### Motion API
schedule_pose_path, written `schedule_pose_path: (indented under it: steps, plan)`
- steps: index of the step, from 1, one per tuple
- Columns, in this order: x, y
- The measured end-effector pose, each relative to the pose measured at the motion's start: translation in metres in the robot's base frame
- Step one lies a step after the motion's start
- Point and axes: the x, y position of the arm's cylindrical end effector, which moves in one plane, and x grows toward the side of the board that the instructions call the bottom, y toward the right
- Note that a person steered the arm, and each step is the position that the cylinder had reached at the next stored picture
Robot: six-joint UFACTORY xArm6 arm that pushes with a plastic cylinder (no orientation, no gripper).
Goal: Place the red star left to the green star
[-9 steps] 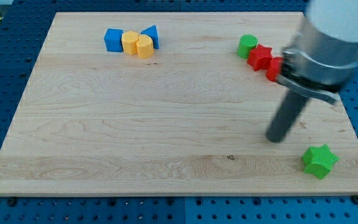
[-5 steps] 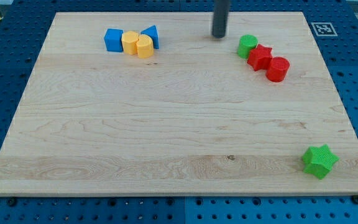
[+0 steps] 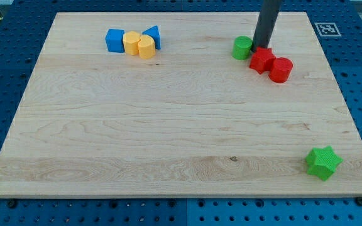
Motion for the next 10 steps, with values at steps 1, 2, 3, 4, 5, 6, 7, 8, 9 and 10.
schedule_pose_path:
  steps: [1, 2, 3, 4, 5, 6, 7, 8, 9, 10]
  plan:
    - [0.030, 0.007]
    - [0.063, 0.009]
    - [0.097, 0.009]
    - [0.130, 0.009]
    - [0.168, 0.008]
    - [0.182, 0.001]
    - [0.147, 0.000]
    - [0.142, -0.032]
    - [0.181, -0.041]
    - [0.197, -0.041]
